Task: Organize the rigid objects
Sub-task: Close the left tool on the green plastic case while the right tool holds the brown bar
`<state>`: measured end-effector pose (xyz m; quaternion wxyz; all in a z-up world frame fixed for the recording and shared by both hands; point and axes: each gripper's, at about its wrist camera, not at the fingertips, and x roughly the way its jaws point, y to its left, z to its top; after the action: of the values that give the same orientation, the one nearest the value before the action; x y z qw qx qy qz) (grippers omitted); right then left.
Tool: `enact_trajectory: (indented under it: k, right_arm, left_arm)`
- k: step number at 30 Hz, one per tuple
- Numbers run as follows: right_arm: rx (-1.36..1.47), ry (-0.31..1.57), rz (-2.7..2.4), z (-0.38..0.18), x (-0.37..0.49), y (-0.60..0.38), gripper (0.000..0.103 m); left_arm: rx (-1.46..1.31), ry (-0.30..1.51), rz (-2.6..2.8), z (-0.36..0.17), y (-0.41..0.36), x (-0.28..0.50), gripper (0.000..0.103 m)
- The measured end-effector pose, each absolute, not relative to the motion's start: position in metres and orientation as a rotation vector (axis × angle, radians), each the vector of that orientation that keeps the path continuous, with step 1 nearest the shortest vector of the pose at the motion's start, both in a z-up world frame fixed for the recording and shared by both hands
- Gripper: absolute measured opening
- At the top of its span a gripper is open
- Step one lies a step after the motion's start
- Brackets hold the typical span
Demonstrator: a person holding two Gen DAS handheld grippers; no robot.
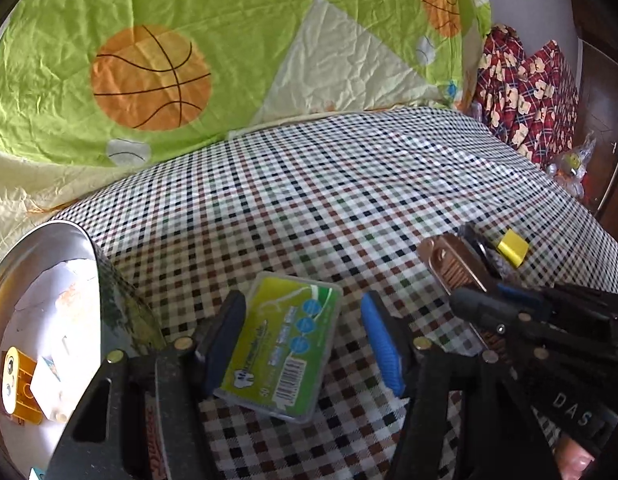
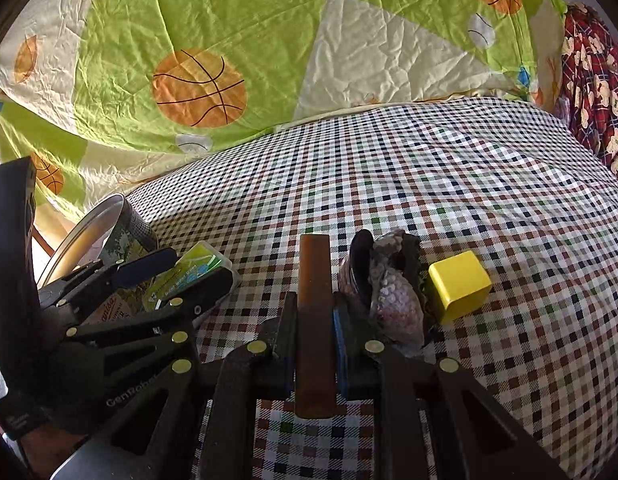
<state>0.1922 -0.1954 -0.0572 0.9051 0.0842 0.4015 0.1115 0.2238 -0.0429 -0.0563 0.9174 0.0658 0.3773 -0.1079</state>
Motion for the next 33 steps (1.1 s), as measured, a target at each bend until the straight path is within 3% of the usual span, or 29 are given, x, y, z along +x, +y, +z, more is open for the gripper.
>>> enact_trajectory:
  k: [8, 12, 16, 33]
  right_arm:
    - [0.159, 0.823, 0.224, -0.057, 0.191, -0.194, 0.017]
    - [0.155, 0.828, 0.225, -0.058, 0.193, -0.193, 0.017]
    - [0.147, 0.825, 0.227, -0.058, 0.193, -0.192, 0.017]
    - [0.106, 0.670, 0.265, -0.041, 0.167, -0.183, 0.017]
  left_arm:
    - [0.070, 0.849, -0.229, -0.067, -0.028, 0.231, 0.063]
    - [0.093, 0.856, -0.230, -0.068, -0.030, 0.229, 0.054]
    - [0.102, 0.846, -0.218, -0.067, -0.030, 0.225, 0.054]
    - [0.099, 0.585, -0.103, -0.037, -0.022, 0.188, 0.054]
